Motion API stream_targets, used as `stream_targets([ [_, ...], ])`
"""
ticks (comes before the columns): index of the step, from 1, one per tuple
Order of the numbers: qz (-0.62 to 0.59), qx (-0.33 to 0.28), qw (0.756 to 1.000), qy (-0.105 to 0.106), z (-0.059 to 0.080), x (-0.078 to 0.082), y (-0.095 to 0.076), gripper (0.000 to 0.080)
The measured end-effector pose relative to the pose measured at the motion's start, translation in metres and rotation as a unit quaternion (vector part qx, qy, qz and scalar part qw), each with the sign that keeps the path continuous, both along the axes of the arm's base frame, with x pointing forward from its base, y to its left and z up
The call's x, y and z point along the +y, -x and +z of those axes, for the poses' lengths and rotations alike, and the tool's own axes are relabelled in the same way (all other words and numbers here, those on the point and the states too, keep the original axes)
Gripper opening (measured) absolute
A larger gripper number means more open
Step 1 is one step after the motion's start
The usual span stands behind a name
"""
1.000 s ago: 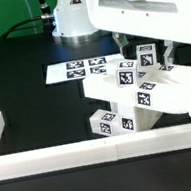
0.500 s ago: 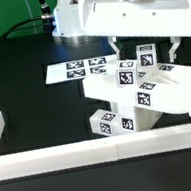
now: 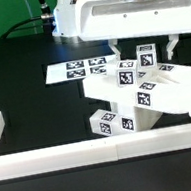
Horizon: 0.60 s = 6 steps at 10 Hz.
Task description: Assemble chair
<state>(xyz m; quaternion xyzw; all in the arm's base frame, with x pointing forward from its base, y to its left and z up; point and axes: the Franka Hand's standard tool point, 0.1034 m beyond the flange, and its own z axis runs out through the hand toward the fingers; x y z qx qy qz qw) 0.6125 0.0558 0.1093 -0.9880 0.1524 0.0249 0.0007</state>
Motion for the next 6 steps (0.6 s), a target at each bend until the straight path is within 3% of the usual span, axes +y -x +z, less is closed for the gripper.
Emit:
stream_targets([
  [1,0.0,0.0,1.0,0.0,0.0,-0.0001,0.0,0.0366],
  [2,0.0,0.0,1.0,0.0,0.0,-0.0002,0.0,0.0366],
  [3,-0.006,0.0,1.0,0.0,0.0,-0.0003,0.0,0.0269],
  [6,-0.048,0.0,0.999,0.001,-0.0001,-0.0002,0.0,0.0269],
])
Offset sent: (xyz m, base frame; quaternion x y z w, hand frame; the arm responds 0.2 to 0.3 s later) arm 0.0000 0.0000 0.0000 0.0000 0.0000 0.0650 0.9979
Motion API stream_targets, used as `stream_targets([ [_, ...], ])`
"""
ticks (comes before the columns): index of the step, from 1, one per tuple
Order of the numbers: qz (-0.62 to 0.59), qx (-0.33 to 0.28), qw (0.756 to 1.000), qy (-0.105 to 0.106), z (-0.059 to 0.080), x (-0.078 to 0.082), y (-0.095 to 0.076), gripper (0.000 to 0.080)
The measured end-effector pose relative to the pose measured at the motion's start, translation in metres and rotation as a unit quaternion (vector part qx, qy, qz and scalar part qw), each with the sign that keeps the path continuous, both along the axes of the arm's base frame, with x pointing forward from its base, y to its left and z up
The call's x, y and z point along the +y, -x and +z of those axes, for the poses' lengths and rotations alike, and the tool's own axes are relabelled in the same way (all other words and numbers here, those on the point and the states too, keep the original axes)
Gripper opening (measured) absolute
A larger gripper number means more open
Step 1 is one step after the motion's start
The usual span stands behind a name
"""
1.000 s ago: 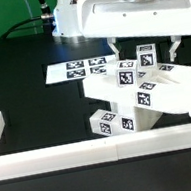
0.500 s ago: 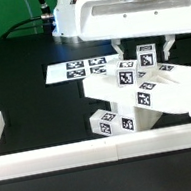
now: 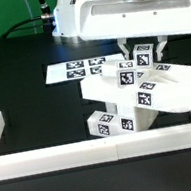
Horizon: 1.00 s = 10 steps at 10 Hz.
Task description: Assemble chair
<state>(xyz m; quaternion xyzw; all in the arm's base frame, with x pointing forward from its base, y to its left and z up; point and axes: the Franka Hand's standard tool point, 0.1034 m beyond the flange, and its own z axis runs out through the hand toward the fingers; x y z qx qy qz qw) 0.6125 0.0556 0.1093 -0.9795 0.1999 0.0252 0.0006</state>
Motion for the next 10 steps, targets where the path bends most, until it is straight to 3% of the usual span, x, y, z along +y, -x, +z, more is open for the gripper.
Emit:
stream_targets([
  [5,-0.175,0.002,0.985,0.007,-0.0001,0.0007,0.0,0.0271],
  [10,-0.342,0.005,0.94,0.015,-0.0003,0.0021,0.0002,0.0271],
])
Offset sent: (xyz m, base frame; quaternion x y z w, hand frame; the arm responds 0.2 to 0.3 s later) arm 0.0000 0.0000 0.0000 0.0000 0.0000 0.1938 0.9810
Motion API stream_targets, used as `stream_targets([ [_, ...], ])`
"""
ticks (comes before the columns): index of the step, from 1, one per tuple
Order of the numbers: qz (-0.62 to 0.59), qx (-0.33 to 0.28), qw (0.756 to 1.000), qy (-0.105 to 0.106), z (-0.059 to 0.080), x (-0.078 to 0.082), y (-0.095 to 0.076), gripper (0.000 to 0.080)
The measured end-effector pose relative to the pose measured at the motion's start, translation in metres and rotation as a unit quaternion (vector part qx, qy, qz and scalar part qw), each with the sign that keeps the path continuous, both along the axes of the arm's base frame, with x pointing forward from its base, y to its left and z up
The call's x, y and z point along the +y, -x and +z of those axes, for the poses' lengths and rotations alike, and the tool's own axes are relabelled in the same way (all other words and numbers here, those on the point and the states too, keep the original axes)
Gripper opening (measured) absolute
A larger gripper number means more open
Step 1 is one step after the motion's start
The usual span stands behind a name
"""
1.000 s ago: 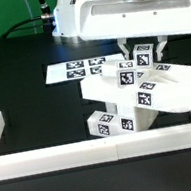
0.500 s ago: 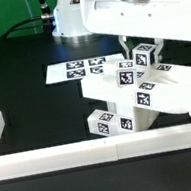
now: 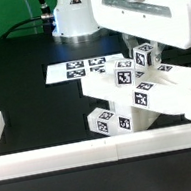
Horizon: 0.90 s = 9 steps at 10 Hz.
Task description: Assemble chair
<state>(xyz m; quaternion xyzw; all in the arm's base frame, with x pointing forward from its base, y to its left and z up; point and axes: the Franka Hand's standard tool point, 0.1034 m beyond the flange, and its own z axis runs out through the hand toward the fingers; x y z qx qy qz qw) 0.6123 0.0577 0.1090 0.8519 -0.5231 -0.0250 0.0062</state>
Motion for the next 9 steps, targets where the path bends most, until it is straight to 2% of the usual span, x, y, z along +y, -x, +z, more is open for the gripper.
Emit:
stream_targets([
  [4,-0.143,0.003,0.99,0.004,-0.0004,0.003,0.0003,0.0271],
  [5,-0.141,0.003,0.99,0.004,-0.0004,0.003,0.0003,0.0271],
  [7,-0.131,0.002,0.991,0.004,-0.0004,0.003,0.0003,0.0515],
  [8,-0.131,0.002,0.991,0.004,-0.0004,0.003,0.0003,0.0515],
  [9,-0.129,0.002,0.992,0.003,-0.0004,0.0029,0.0003,0.0621],
])
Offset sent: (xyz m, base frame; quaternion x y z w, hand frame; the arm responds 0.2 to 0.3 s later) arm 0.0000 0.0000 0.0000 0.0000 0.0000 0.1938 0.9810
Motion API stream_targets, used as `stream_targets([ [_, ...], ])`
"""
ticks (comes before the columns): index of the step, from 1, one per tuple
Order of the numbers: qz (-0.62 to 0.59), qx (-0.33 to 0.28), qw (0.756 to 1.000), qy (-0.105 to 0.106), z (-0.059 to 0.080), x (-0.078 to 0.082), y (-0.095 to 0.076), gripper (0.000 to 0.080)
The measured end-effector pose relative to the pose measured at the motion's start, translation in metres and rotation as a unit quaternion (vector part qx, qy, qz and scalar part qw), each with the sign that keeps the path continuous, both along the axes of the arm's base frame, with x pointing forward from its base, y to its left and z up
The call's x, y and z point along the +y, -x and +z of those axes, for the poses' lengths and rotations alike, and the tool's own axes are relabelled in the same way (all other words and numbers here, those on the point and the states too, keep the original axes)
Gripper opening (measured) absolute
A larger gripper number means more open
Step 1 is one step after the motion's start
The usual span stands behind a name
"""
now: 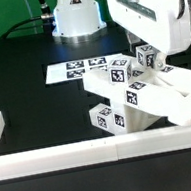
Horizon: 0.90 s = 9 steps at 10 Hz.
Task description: Assemble chair
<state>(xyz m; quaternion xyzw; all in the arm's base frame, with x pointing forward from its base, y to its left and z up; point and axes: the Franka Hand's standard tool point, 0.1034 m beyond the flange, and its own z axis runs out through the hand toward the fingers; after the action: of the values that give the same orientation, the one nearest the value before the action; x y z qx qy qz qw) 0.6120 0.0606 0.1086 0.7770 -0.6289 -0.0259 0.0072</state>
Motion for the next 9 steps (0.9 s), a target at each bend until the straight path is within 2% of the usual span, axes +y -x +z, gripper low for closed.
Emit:
stream_targets([
  [1,0.07,-0.001,0.998,-0.001,0.0,-0.0008,0.0,0.0641],
  [5,0.197,-0.005,0.98,-0.006,0.0,-0.0024,-0.0005,0.0649],
  [9,0.333,-0.007,0.943,-0.012,0.0,-0.0037,-0.0006,0.0649],
])
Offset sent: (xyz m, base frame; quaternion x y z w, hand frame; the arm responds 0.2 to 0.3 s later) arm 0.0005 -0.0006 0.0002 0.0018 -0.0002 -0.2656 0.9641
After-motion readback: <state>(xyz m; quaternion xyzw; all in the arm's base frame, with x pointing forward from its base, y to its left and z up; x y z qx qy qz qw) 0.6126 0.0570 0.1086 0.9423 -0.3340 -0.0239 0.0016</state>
